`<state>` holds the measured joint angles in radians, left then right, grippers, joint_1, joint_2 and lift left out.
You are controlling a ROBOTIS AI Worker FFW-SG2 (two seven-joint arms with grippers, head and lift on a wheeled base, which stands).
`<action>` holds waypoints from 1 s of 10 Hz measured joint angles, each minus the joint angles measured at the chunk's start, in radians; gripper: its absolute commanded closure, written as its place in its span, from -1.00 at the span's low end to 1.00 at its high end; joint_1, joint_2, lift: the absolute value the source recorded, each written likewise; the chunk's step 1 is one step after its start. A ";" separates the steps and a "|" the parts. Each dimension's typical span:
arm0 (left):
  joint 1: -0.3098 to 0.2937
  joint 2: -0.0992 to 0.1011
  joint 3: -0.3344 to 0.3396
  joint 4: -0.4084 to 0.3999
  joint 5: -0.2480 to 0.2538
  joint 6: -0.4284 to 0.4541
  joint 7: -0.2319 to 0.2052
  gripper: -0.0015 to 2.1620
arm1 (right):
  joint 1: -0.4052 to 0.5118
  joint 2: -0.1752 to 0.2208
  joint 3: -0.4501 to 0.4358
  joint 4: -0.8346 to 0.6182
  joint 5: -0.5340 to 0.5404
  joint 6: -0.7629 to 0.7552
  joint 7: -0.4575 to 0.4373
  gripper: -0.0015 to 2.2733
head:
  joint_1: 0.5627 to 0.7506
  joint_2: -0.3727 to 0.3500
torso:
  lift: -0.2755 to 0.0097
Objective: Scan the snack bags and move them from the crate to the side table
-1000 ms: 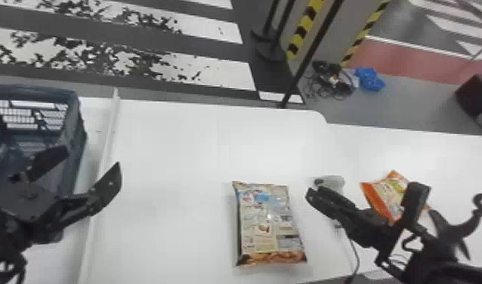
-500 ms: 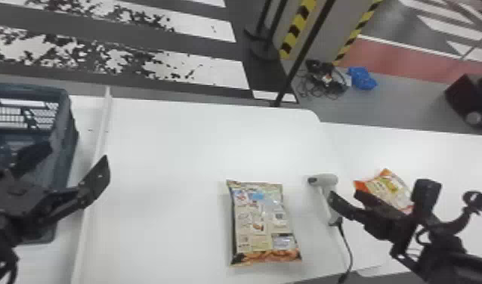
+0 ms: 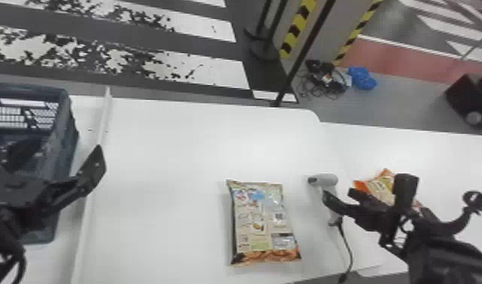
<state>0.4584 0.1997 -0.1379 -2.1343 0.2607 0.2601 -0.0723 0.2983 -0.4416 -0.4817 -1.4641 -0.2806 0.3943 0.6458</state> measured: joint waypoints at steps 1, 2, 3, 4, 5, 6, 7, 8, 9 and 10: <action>-0.001 0.000 0.000 0.001 0.000 0.000 0.004 -0.97 | -0.020 -0.006 0.021 0.037 0.010 -0.018 0.000 -0.95 | 0.41 -0.94 | 0.32; -0.001 0.000 0.001 0.002 0.000 0.000 0.004 -0.97 | -0.041 -0.009 0.040 0.076 0.017 -0.027 0.002 -0.94 | 0.41 -0.94 | 0.32; -0.001 0.000 0.002 0.003 0.000 0.000 0.003 -0.97 | -0.056 -0.010 0.054 0.112 0.023 -0.040 0.002 -0.88 | 0.41 -0.94 | 0.32; -0.001 0.000 0.003 0.002 0.000 0.000 0.001 -0.97 | -0.065 -0.011 0.062 0.139 0.027 -0.051 0.007 -0.47 | 0.41 -0.94 | 0.32; -0.001 0.001 0.004 -0.001 0.000 0.000 -0.002 -0.97 | -0.075 -0.015 0.065 0.166 0.031 -0.056 0.015 0.47 | 0.41 -0.94 | 0.32; -0.001 0.001 0.004 -0.004 0.002 0.001 -0.004 -0.97 | -0.082 -0.019 0.060 0.181 0.029 -0.054 0.011 0.80 | 0.41 -0.94 | 0.32; -0.001 0.001 0.005 -0.008 0.004 0.003 -0.002 -0.97 | -0.084 -0.020 0.053 0.185 0.022 -0.045 0.004 0.88 | 0.41 -0.94 | 0.32; -0.001 0.001 0.006 -0.011 0.004 0.003 -0.001 -0.97 | -0.082 -0.019 0.048 0.179 0.017 -0.038 -0.004 0.88 | 0.41 -0.94 | 0.32; 0.000 0.001 0.006 -0.014 0.005 0.003 -0.003 -0.97 | -0.065 -0.010 0.040 0.155 0.008 -0.038 -0.027 0.88 | 0.41 -0.94 | 0.32; 0.001 0.001 0.006 -0.014 0.005 0.003 -0.004 -0.97 | -0.039 0.005 0.029 0.115 -0.009 -0.039 -0.054 0.88 | 0.41 -0.94 | 0.32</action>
<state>0.4594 0.2012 -0.1319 -2.1487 0.2654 0.2632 -0.0765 0.2594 -0.4368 -0.4531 -1.3493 -0.2893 0.3552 0.5918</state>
